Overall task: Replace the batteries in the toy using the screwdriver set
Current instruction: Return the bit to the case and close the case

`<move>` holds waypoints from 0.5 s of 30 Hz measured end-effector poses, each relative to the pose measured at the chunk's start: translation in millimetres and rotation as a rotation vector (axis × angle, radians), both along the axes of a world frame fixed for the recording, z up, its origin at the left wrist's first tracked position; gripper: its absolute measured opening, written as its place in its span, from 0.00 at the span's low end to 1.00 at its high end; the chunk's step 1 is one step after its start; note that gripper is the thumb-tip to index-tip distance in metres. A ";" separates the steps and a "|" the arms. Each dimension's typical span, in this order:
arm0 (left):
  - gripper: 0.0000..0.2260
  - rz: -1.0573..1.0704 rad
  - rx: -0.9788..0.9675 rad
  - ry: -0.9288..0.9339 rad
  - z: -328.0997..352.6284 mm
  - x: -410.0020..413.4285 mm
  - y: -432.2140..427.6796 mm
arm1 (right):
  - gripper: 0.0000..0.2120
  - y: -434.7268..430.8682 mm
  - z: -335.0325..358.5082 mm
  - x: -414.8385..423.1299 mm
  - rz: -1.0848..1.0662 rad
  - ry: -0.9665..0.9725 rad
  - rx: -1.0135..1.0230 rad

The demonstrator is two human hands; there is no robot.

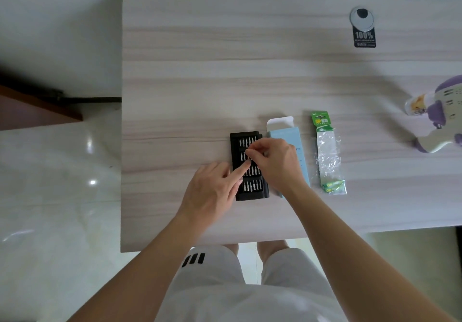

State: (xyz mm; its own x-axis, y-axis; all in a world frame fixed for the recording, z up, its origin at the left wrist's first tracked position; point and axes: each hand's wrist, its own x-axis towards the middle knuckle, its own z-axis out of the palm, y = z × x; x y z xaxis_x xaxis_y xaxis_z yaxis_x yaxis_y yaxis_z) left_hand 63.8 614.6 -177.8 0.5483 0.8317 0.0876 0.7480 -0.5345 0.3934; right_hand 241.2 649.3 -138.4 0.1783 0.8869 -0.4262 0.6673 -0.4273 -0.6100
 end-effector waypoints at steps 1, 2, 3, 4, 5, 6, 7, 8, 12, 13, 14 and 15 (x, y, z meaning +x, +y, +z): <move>0.19 -0.002 0.000 0.004 -0.3 -0.2 0.2 | 0.05 0.2 -0.3 0.0 -0.003 -0.002 0.004; 0.19 -0.003 0.000 0.008 -0.5 -0.5 0.0 | 0.05 0.3 -0.9 -0.1 -0.005 -0.005 0.008; 0.19 -0.003 0.001 0.011 -0.7 -0.9 -0.4 | 0.05 0.2 -1.2 -0.5 -0.007 -0.008 0.013; 0.19 -0.003 0.001 0.015 -1.0 -1.3 -0.5 | 0.05 -0.1 -1.8 -0.9 -0.010 -0.014 0.019; 0.20 -0.003 0.003 0.021 -1.0 -1.5 -0.7 | 0.05 -0.7 -2.2 -1.4 -0.015 -0.020 0.025; 0.20 -0.003 0.003 0.031 -1.2 -1.2 -1.1 | 0.04 -1.7 -2.5 -1.9 -0.022 -0.024 0.032; 0.20 -0.003 0.000 0.041 -1.4 -0.8 -1.7 | 0.04 -2.7 -2.7 -2.3 -0.029 -0.025 0.039; 0.20 -0.004 -0.006 0.048 -1.5 -0.3 -2.1 | 0.04 -3.4 -3.2 -2.6 -0.037 -0.023 0.044; 0.22 0.002 -0.015 0.056 -3.3 -0.1 -2.9 | 0.03 -4.9 -4.9 -4.9 -0.066 -0.011 0.053; 0.22 0.003 -0.012 0.055 -3.7 -0.1 -3.1 | 0.03 -5.1 -5.2 -5.4 -0.073 -0.007 0.052; 0.22 0.004 -0.010 0.051 -4.2 -0.1 -3.3 | 0.03 -5.3 -5.6 -5.7 -0.082 -0.004 0.049; 0.22 0.006 -0.009 0.045 -4.5 -0.2 -3.7 | 0.02 -5.3 -5.7 -6.1 -0.090 0.001 0.044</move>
State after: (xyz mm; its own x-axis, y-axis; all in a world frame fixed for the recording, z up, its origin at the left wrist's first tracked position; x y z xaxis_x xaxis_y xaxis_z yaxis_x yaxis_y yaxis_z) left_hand 63.6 610.9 -182.3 0.5464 0.8357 0.0558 0.7684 -0.5266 0.3637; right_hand 235.1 644.0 -144.1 0.2575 0.8852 -0.3874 0.6271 -0.4582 -0.6299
